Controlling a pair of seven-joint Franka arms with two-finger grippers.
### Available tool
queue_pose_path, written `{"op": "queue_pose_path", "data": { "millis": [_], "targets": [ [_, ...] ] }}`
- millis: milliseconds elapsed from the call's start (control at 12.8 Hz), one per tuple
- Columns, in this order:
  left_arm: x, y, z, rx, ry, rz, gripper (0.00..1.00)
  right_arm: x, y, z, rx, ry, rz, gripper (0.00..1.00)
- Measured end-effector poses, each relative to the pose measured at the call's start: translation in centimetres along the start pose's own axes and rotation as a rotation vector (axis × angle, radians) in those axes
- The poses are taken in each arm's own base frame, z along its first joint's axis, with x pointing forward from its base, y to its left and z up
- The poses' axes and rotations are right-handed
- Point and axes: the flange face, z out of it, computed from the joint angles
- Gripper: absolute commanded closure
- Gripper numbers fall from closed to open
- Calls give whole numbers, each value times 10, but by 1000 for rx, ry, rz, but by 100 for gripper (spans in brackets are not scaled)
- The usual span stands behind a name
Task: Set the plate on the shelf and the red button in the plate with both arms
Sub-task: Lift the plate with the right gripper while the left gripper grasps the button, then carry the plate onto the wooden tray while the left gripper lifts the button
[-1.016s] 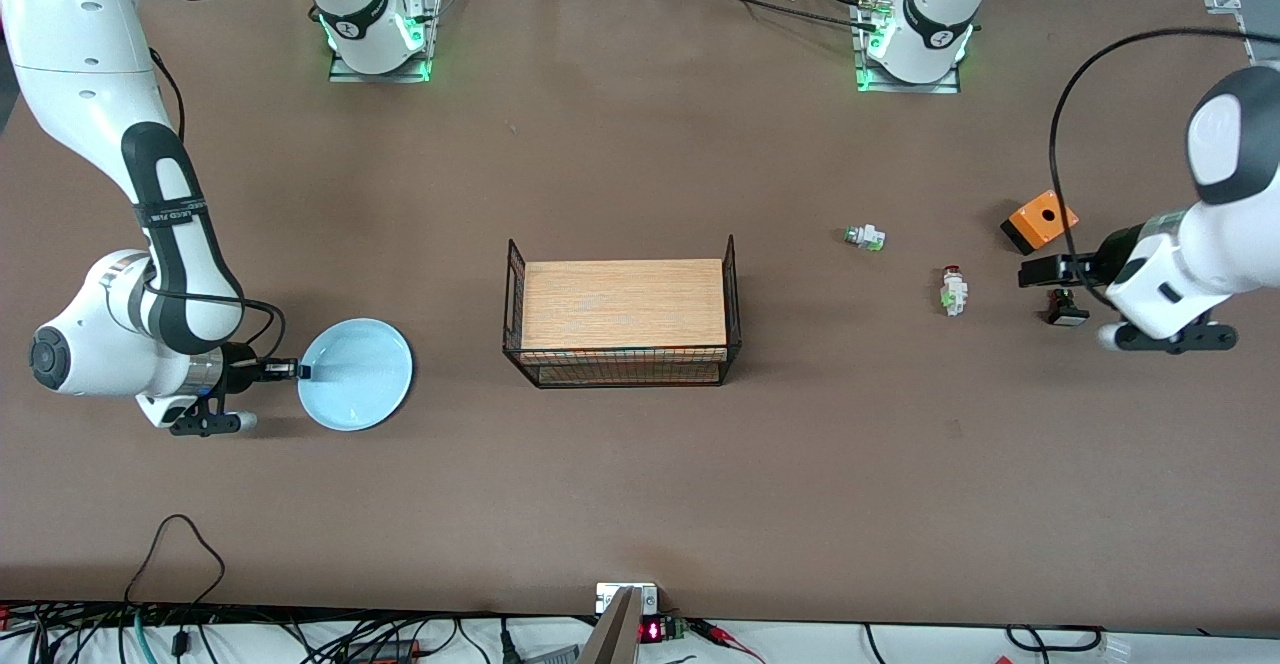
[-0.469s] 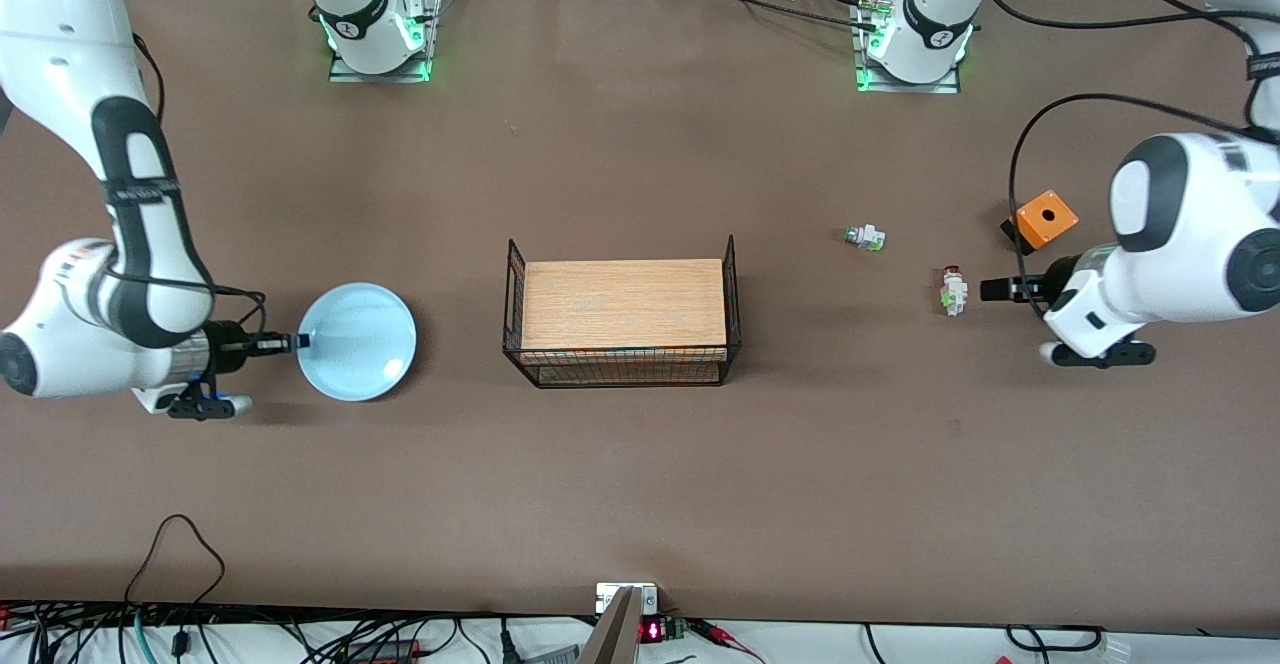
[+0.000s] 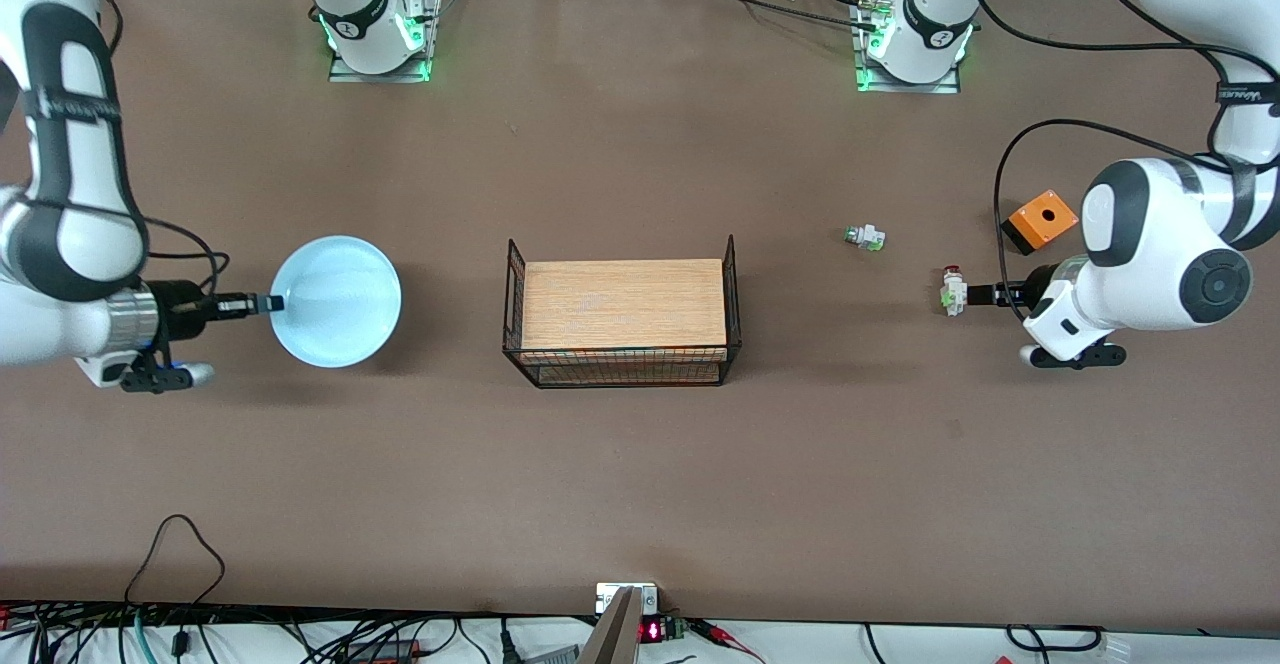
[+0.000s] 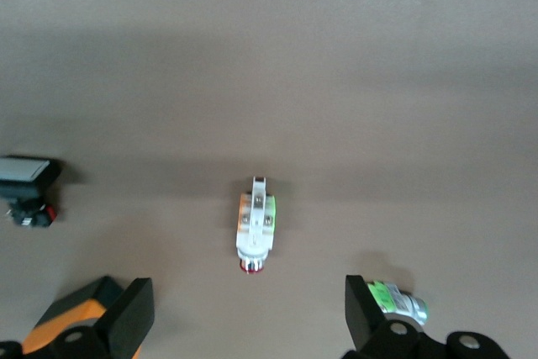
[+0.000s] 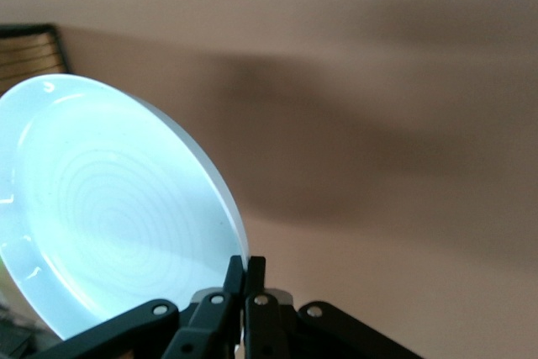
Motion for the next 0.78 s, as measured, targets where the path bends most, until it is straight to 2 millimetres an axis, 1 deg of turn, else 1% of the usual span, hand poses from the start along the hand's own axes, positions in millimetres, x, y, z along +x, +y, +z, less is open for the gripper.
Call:
{"op": "queue_pose_path", "data": {
  "millis": [78,156,234,391,547,703,781],
  "targets": [
    [-1,0,11,1,6,8,0,-8,-16,-17,1,-13,-8,100],
    [-3,0,22,1,9,11,0,-15,-37,-33,-1,-26,-7,100],
    [-6,1,33,2,12,15,0,-22,-62,-47,-9,-38,7,100],
    [-12,2,55,4,23,36,0,-32,-107,-61,-26,-39,36,100],
    [-21,0,82,7,42,53,0,-45,-157,-68,-43,-27,72,100],
    [-31,-2,106,11,59,80,0,-58,-208,-62,-61,-25,98,100],
    [-34,-2,111,12,59,93,0,-62,-230,-56,-69,-22,92,100]
  ]
}}
